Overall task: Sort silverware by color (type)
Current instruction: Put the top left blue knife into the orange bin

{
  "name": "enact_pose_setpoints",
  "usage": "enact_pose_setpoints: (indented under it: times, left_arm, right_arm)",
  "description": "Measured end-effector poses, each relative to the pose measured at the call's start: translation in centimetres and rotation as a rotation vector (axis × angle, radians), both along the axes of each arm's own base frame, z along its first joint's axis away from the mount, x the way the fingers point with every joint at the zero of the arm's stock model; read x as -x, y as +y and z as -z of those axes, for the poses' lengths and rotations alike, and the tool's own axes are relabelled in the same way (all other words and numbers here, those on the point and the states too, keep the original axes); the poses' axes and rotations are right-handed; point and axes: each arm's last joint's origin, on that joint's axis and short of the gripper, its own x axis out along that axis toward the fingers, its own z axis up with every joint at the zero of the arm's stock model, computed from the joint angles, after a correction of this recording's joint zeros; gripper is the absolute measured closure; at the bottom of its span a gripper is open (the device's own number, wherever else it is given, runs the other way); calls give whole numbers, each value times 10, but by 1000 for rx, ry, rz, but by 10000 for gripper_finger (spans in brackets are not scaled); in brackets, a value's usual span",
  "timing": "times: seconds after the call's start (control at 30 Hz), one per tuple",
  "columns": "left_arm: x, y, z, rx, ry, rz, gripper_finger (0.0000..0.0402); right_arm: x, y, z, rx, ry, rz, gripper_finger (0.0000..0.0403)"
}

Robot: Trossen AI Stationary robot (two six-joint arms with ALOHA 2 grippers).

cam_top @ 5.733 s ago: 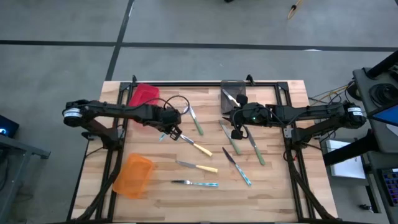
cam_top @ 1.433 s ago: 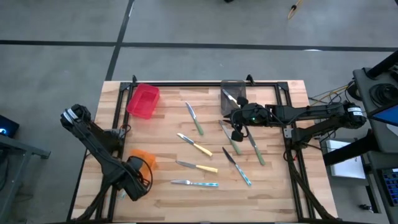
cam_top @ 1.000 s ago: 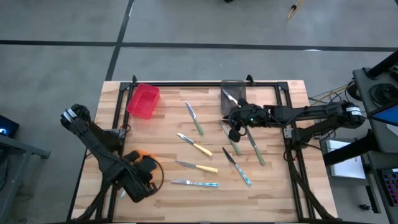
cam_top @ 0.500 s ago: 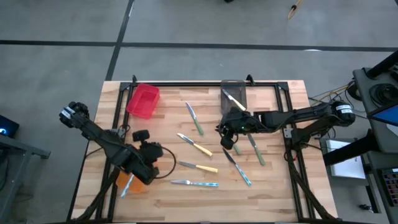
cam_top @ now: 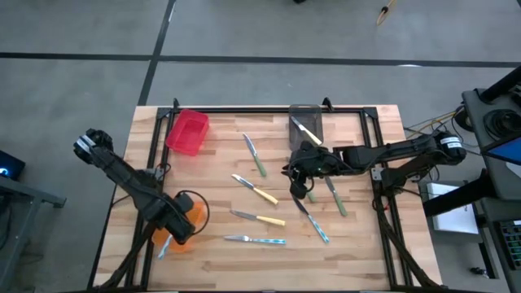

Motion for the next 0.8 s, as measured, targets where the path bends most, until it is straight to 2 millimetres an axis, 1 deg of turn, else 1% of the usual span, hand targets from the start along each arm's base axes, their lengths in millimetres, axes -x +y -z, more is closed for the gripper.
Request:
enact_pose_setpoints:
  times: [0.1, 0.2, 0.33, 0.47, 0.57, 0.8]
  left_arm:
    - [-2, -6, 0, 36, -39, 0, 348]
    - [-2, -10, -1, 55, -61, -6, 327]
    - [1, -15, 4, 25, -34, -11, 296]
    - [1, -21, 10, 9, -17, 3, 273]
    - [1, -24, 13, -1, -9, 1, 264]
    - [4, -32, 19, -21, 9, 11, 263]
  right_arm:
    - [0, 0, 1, -2, 2, 2, 344]
    - [0, 0, 1, -2, 7, 3, 344]
    - [0, 0, 1, -4, 6, 4, 344]
    - [0, 0, 1, -4, 6, 4, 344]
    - [0, 0, 1, -9, 5, 7, 344]
    - [0, 0, 1, -12, 5, 9, 344]
